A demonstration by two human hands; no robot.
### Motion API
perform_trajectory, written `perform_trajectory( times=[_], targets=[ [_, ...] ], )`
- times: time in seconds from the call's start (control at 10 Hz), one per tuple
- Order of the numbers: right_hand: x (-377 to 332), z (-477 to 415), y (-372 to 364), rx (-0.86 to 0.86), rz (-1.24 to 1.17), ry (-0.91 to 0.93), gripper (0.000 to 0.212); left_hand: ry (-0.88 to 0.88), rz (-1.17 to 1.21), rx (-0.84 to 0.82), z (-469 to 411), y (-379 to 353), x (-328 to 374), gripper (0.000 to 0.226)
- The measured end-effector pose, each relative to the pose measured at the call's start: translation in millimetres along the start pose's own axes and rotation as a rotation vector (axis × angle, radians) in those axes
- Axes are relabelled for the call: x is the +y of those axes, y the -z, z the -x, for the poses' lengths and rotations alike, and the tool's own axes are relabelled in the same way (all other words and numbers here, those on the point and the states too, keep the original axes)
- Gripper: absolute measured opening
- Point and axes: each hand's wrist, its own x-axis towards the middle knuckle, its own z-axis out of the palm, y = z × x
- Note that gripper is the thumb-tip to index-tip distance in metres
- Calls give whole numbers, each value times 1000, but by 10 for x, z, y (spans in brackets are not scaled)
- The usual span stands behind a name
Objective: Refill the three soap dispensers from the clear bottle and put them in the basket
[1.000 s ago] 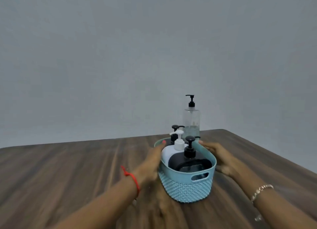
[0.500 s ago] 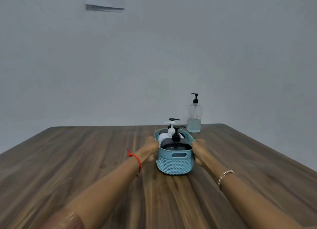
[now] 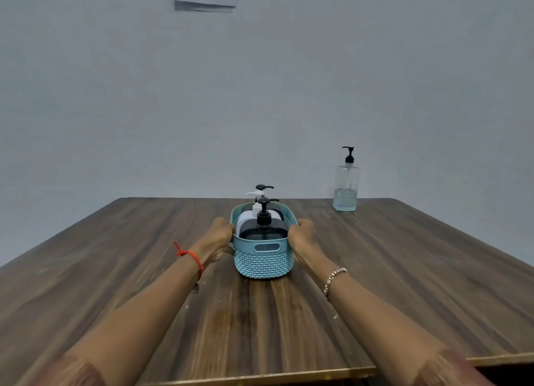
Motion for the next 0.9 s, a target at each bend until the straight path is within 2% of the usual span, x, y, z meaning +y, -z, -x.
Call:
perform_trajectory(
  times=[0.1,0.3,0.4,0.5,0.6,0.7,0.8,0.9],
  targets=[
    [44,0,4,9,35,3,21,3,1,11,-15,4,-36,41],
    [26,-25,99,-91,248,61,18,12,-39,-20,-61,9,-92,31],
    [8,27,188,-149,374,167,37,-55,-204,-44,-17,39,-166,28],
    [56,108,209,-142,453,311,42,-280,-409,14,82,79,-190,31],
    [162,213,248,-162,580,476,49,-504,-484,22,232,63,-170,36],
    [306,388,357,-141,839,601,71,-506,-617,43,348,25,-225,53],
    [400,630,447,-60,1053,750,77,-542,-641,135,567,-53,-270,60],
    [363,867,442,41,1084,940,53,-585,-612,205,755,-136,-323,63]
  ],
)
